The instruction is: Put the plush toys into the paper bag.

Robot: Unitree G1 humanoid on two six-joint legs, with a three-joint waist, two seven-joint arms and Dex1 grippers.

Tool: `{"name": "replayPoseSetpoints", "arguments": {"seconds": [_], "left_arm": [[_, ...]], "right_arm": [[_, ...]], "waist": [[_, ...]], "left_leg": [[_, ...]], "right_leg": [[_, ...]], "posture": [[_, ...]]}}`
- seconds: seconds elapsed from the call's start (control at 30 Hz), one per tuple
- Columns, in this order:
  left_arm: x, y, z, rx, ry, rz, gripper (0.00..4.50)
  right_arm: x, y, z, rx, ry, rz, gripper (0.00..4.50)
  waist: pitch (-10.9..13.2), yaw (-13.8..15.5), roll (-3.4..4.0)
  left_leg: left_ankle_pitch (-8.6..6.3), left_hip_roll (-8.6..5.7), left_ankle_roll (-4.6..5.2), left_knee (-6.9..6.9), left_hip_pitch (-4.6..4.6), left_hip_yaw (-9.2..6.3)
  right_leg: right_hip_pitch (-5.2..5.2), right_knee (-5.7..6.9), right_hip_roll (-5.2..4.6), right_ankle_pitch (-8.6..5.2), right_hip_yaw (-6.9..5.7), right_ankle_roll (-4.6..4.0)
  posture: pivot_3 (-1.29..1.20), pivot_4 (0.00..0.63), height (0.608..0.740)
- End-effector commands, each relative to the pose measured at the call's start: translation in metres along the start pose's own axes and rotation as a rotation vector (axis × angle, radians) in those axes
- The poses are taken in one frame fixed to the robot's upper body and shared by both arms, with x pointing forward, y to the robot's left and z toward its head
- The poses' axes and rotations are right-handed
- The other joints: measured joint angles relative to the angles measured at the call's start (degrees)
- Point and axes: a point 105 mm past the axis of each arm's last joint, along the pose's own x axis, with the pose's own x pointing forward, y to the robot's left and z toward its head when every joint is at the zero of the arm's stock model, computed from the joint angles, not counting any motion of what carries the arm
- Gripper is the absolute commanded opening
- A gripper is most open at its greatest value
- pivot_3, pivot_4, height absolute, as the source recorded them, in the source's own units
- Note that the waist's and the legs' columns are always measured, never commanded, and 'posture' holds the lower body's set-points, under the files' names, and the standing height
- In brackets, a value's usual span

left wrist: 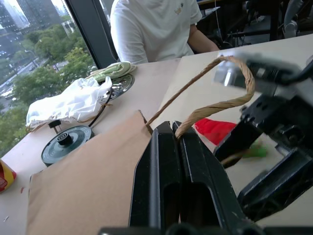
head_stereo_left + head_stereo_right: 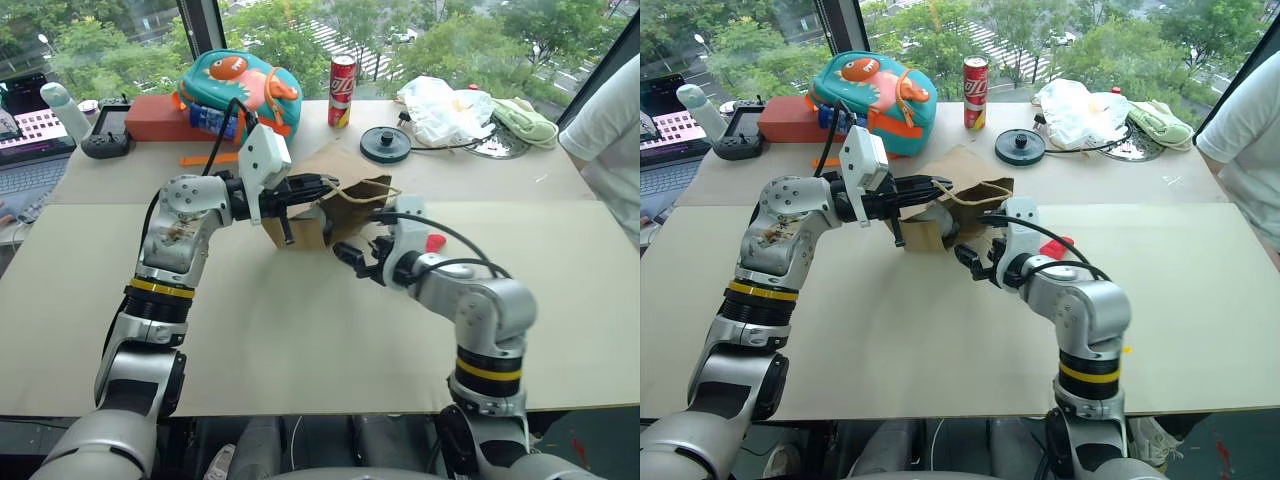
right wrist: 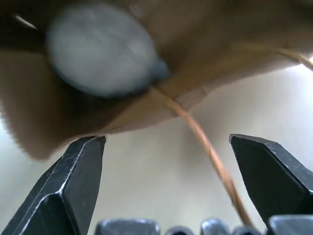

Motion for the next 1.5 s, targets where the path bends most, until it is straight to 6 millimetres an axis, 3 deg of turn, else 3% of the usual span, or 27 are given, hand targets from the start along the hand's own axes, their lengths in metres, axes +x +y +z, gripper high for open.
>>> {"name": "replayPoseSetpoints", "arguments": {"seconds": [0.03,0.13,0.3,0.43,0.53,0.6,0.77,0.93,1.1,1.23,1.5], "left_arm": [[-0.004,0.004,0.013,0.016,-0.038,0.021,0.0],[-0.004,0.006,0.014,-0.009,-0.047,0.031,0.0],[-0.006,0.01,0.015,-0.041,-0.056,0.047,0.0],[-0.006,0.01,0.016,-0.055,-0.061,0.045,0.0],[-0.006,0.01,0.017,-0.06,-0.064,0.042,0.0],[-0.006,0.01,0.017,-0.06,-0.066,0.041,0.0],[-0.004,0.008,0.019,-0.061,-0.074,0.036,0.0],[-0.006,0.009,0.018,-0.055,-0.067,0.04,0.0],[-0.006,0.009,0.018,-0.056,-0.063,0.046,0.0],[-0.006,0.009,0.017,-0.053,-0.059,0.048,0.0],[-0.005,0.01,0.016,-0.053,-0.057,0.05,0.0]], "right_arm": [[-0.022,0.014,0.02,-0.019,-0.107,0.089,4.49],[-0.035,0.018,0.026,-0.029,-0.149,0.126,4.49],[-0.054,-0.009,0.032,0.026,-0.211,0.039,4.49],[-0.069,-0.052,0.039,0.01,-0.223,-0.158,4.49],[-0.072,-0.096,0.027,0.012,-0.137,-0.381,4.49],[-0.068,-0.11,0.017,0.008,-0.09,-0.449,4.49],[-0.039,-0.126,-0.013,0.021,-0.009,-0.546,4.49],[-0.025,-0.112,-0.016,-0.013,-0.002,-0.498,4.49],[-0.017,-0.105,-0.034,-0.033,0.059,-0.492,4.49],[-0.013,-0.102,-0.039,-0.05,0.07,-0.494,3.45],[0.005,-0.08,-0.034,-0.053,0.048,-0.428,0.7]], "waist": [[0.0,0.1,0.0],[0.0,0.1,0.0],[0.0,0.4,0.0],[0.0,0.6,0.0],[0.0,0.6,0.0],[0.0,0.6,-0.01],[0.0,0.0,0.0],[0.0,0.1,0.0],[0.0,0.3,0.01],[0.0,0.4,0.01],[0.0,0.3,0.01]], "left_leg": [[0.0,0.0,0.0,0.0,0.0,0.0],[0.0,0.01,0.0,0.01,0.03,0.01],[0.0,0.0,0.0,0.02,0.06,0.01],[0.0,-0.02,0.0,0.03,0.04,0.02],[0.0,-0.04,0.0,0.03,0.06,0.04],[0.0,-0.03,0.0,0.02,0.08,0.04],[0.0,0.0,0.0,-0.02,0.16,0.11],[0.0,-0.01,0.0,-0.01,0.14,0.1],[0.0,-0.02,0.0,-0.01,0.14,0.1],[0.0,-0.01,0.0,0.0,0.17,0.11],[0.0,0.0,-0.01,0.01,0.22,0.1]], "right_leg": [[0.0,-0.02,0.0,0.0,0.0,0.0],[0.0,-0.03,0.01,0.0,0.0,0.01],[0.01,-0.02,0.0,-0.01,0.0,0.01],[0.02,-0.03,-0.01,-0.01,0.0,0.01],[0.05,-0.06,-0.03,-0.01,0.01,0.01],[0.05,-0.07,-0.03,-0.01,0.01,0.01],[0.03,-0.03,0.02,-0.01,0.09,0.01],[0.04,-0.02,0.01,-0.01,0.1,0.01],[0.05,-0.04,0.0,-0.01,0.1,0.01],[0.07,-0.03,0.0,-0.01,0.09,0.01],[0.1,0.0,0.01,-0.01,0.09,0.01]], "posture": [[0.0,0.15,0.739],[0.0,0.15,0.739],[0.0,0.15,0.739],[0.0,0.15,0.739],[0.0,0.15,0.739],[0.0,0.15,0.739],[0.0,0.15,0.739],[0.0,0.15,0.739],[0.0,0.15,0.739],[0.0,0.15,0.739],[0.0,0.15,0.739]]}}
